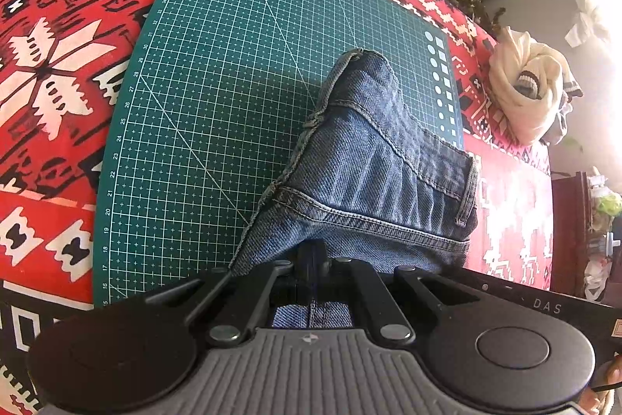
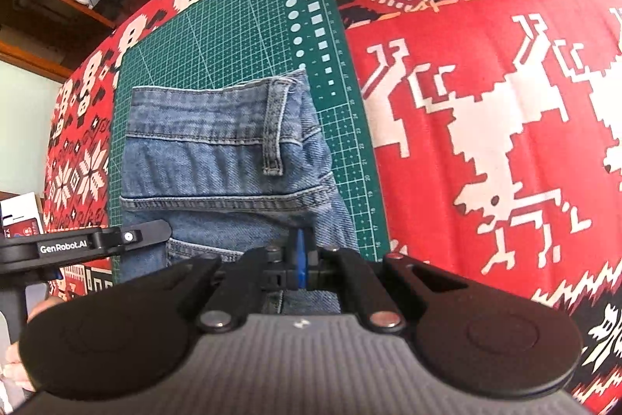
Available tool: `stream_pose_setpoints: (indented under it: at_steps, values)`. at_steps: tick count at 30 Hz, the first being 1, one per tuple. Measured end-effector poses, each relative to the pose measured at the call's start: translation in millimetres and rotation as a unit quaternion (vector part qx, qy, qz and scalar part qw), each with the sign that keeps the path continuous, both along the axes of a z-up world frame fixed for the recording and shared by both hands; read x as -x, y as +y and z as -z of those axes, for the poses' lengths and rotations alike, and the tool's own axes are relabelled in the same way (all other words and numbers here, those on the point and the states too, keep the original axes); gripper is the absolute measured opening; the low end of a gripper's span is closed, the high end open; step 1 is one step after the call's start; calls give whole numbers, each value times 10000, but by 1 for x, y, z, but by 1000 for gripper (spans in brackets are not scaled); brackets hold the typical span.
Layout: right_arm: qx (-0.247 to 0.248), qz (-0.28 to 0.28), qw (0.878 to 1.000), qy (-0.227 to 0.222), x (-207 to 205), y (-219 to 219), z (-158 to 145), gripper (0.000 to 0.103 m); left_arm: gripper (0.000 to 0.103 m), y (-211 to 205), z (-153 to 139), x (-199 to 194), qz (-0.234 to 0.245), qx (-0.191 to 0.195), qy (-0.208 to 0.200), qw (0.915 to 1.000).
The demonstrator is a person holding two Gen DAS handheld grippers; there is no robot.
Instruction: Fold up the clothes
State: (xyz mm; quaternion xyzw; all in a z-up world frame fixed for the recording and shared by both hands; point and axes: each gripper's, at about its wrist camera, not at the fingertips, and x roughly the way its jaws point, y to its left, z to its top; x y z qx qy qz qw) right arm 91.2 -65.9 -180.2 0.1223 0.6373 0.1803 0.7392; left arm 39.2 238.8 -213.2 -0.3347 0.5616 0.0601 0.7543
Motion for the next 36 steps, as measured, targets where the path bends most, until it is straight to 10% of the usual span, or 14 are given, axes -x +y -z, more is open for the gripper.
stream_pose_setpoints:
  at_steps: [23, 36]
  values:
    - [-329, -67, 9981, -522, -23, 19, -59, 3, 3, 4, -33, -32, 141, -41, -444, 9989]
    - [-272, -517, 9982, -110, -36, 97, -5, 0, 3, 7, 5, -50, 182, 89, -321, 9993]
